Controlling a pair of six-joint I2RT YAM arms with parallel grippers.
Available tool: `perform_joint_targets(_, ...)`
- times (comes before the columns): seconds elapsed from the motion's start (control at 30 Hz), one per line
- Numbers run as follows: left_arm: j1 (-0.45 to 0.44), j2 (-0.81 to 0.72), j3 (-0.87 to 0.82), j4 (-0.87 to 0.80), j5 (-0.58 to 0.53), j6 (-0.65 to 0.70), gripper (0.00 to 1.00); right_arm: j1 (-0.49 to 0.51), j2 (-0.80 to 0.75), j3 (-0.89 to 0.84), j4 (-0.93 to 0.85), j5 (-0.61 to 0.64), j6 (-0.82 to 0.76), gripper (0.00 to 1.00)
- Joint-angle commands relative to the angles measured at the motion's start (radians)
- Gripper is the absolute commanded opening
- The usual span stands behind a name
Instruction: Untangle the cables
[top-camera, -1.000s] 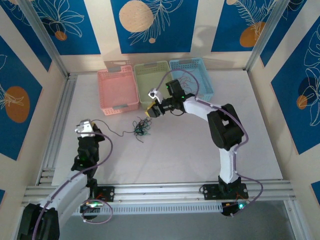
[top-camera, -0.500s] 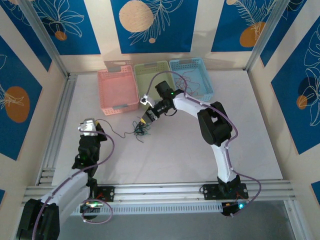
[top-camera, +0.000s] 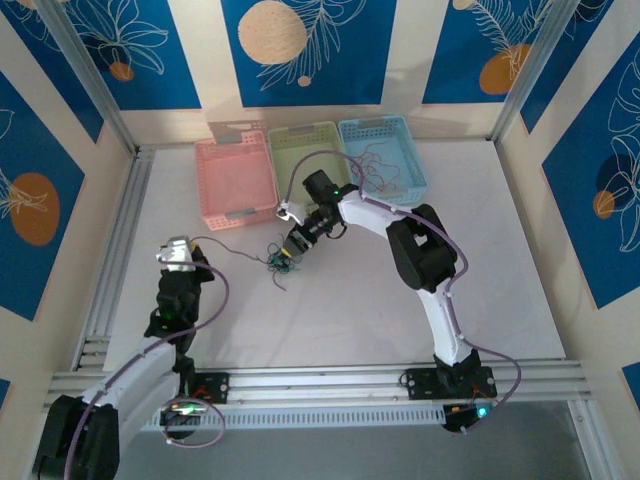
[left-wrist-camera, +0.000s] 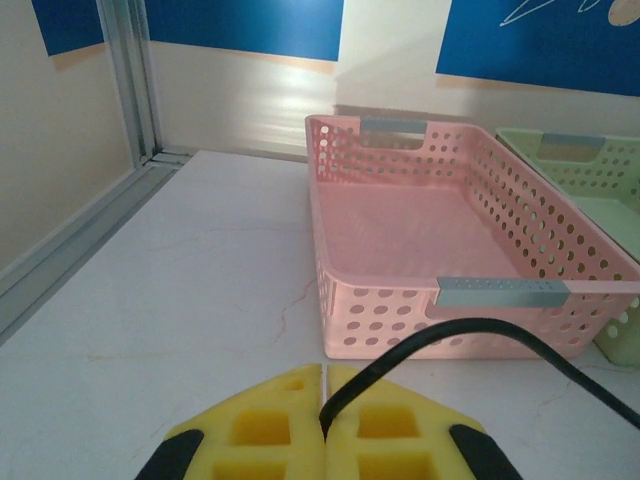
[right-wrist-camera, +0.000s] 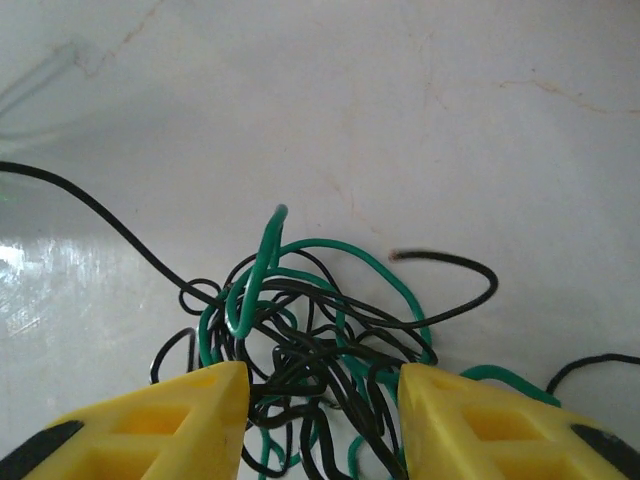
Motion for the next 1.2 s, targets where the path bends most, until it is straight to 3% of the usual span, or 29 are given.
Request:
perform_joint_targets(0.0,0.012,0.000,0.029,0.022,0.006,-0.007,0.00,0.011,0.032,0.042,-0.044,0.019,-0.047,0.36)
perform_joint_targets(0.17,0.013,-0.002,0.029,0.018,-0.007,-0.010,0.00,-0.001,-0.005,0.005,0.008,0.005,-0.048,0.07)
perform_joint_targets(0.23,0.013,-0.005,0.028,0.017,-0.012,-0.009,0.00,-0.010,-0.047,-0.042,0.069,-0.001,-0.043,0.00)
perform_joint_targets(0.73,0.013,-0.129,-0.002,-0.054,-0.202,-0.064,0.00,-0.195,-0.351,-0.407,0.607,0.009,0.205,0.00)
perform_joint_targets(1.17,0.013,-0.235,-0.022,-0.138,-0.374,-0.116,0.00,-0.331,-0.390,-0.494,0.754,0.167,0.369,0.00)
